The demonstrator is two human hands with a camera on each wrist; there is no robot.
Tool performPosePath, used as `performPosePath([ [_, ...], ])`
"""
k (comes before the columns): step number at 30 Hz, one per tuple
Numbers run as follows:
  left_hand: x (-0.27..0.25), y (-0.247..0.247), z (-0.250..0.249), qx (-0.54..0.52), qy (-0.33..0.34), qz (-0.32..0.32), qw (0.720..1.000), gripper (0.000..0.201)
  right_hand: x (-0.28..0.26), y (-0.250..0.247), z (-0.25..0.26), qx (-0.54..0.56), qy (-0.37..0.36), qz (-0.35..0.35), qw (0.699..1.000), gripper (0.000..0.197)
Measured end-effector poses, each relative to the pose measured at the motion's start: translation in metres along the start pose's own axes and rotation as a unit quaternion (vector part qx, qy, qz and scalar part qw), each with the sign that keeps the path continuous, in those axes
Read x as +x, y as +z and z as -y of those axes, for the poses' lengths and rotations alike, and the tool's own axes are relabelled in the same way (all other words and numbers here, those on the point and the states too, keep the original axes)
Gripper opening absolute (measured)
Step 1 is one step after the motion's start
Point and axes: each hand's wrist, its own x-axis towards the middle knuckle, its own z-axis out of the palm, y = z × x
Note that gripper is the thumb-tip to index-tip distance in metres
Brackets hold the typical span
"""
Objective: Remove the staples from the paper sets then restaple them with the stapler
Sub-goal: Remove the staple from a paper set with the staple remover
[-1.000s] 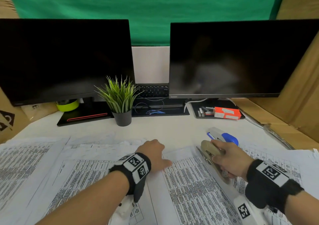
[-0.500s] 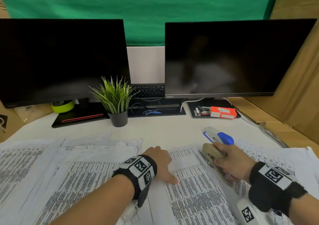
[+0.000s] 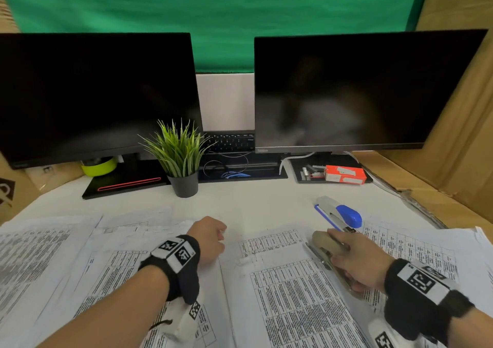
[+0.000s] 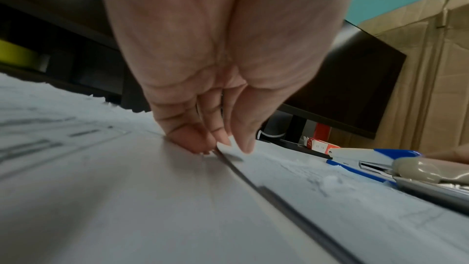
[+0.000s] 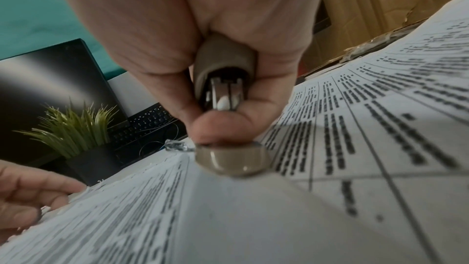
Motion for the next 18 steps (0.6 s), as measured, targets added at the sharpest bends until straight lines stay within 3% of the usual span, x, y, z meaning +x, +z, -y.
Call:
performPosePath([
  [4,0.005,0.001,-0.002,0.036,-0.017,0.037,0.999,0.053,0.001,0.003,0.003,-0.035,-0.004,0.002,0.999,0.058],
  [10,0.007,-0.004,-0.007,-0.001,0.021,0.038,0.999,0.024,0.002,0.006,0.004,-0.042,0.006,-0.013,0.999,0.057],
  [14,0.006,-0.012,-0.005,-0.175,0.025,-0.026,0.984,0.005,0.005,0.010,0.010,-0.038,-0.028,-0.053,0.997,0.050],
  [16,0.009,-0.016,-0.005,-0.242,0.032,-0.090,0.966,0.019,0.010,0.015,0.016,0.017,-0.023,-0.054,0.998,0.048],
  [18,0.010,-0.024,-0.005,-0.345,0.041,-0.112,0.931,0.032,0.014,0.018,0.023,0.059,-0.029,-0.075,0.995,0.052],
])
